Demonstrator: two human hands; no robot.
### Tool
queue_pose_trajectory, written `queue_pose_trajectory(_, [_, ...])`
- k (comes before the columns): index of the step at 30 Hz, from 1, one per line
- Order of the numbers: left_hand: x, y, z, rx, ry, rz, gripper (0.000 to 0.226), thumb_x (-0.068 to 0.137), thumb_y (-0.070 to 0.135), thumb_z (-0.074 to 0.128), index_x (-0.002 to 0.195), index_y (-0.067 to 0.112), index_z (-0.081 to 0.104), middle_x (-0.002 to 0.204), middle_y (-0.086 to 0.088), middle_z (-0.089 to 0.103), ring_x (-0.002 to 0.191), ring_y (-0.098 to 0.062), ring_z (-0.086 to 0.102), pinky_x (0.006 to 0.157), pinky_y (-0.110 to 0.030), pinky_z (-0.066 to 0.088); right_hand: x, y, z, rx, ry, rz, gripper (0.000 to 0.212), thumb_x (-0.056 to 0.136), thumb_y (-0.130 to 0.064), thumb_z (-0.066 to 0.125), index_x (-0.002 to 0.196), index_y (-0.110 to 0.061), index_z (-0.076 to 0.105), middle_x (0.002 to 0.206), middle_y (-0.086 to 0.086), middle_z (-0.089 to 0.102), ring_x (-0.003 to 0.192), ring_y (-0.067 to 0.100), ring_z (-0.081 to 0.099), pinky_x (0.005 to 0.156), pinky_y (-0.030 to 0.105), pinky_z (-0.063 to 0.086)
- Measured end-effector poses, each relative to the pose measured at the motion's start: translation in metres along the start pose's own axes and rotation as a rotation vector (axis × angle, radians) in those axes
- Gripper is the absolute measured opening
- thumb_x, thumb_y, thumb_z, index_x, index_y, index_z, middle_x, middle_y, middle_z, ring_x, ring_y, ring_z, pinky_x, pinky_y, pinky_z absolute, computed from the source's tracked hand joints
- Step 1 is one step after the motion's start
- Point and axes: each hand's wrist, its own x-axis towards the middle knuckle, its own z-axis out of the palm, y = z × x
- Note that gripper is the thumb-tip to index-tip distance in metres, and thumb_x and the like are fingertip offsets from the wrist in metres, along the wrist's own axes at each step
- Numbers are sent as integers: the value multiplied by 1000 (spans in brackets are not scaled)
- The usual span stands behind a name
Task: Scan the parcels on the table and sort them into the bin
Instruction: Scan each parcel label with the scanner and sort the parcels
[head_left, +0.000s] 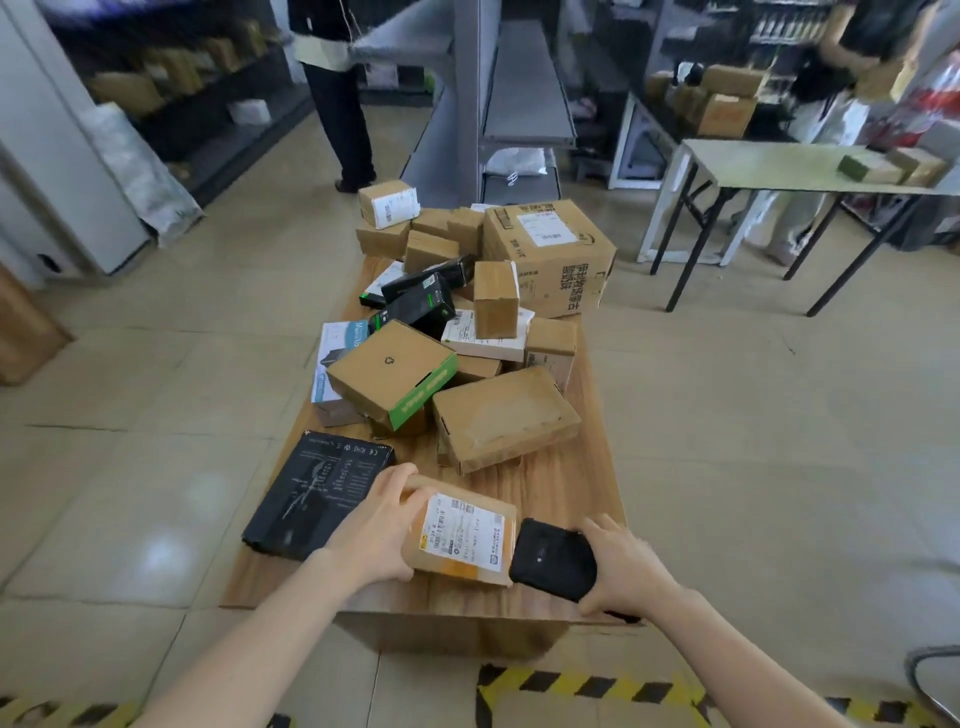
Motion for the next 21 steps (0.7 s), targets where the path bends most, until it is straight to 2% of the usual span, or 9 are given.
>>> queue_pose_trajectory(4, [-10, 17, 1, 18, 21, -69, 99, 65, 33, 84, 144, 30, 25, 151, 5, -1, 143, -17, 14, 103, -30, 44, -4, 11, -5, 27, 3, -52, 83, 55, -48, 80, 127, -30, 43, 109, -9, 42, 104, 14, 48, 84, 34, 50])
queue_pose_trajectory(10, [-15, 31, 3, 18, 31, -111, 99, 66, 32, 84, 144, 31, 24, 152, 7, -2, 142, -16, 20, 102, -29, 45, -8, 20, -9, 39, 7, -111, 81, 57, -48, 81, 126, -30, 43, 109, -11, 41, 100, 10, 44, 87, 33, 50])
queue_pose_trajectory(13, [-14, 32, 6, 15, 35, -120, 100, 65, 34, 85, 144, 34, 23, 152, 8, -2, 141, -15, 23, 100, -28, 46, -8, 24, -7, 56, 14, -115, 83, 56, -49, 81, 127, -32, 42, 115, -11, 44, 105, 10, 46, 89, 32, 51])
queue_pose_trajectory(17, [-16, 31, 9, 16, 31, -135, 101, 65, 37, 84, 145, 36, 23, 154, 8, -4, 144, -16, 14, 104, -31, 44, -8, 32, -7, 86, 31, -107, 86, 57, -47, 81, 131, -32, 38, 118, -12, 42, 108, 10, 44, 91, 30, 49])
queue_pose_trajectory(21, [-26, 27, 12, -11, 63, -155, 99, 64, 49, 81, 143, 39, 22, 151, 8, 2, 143, -14, 13, 105, -30, 43, -6, 34, -9, 123, 76, -115, 87, 58, -48, 78, 133, -32, 38, 110, -15, 37, 102, 7, 43, 88, 27, 50])
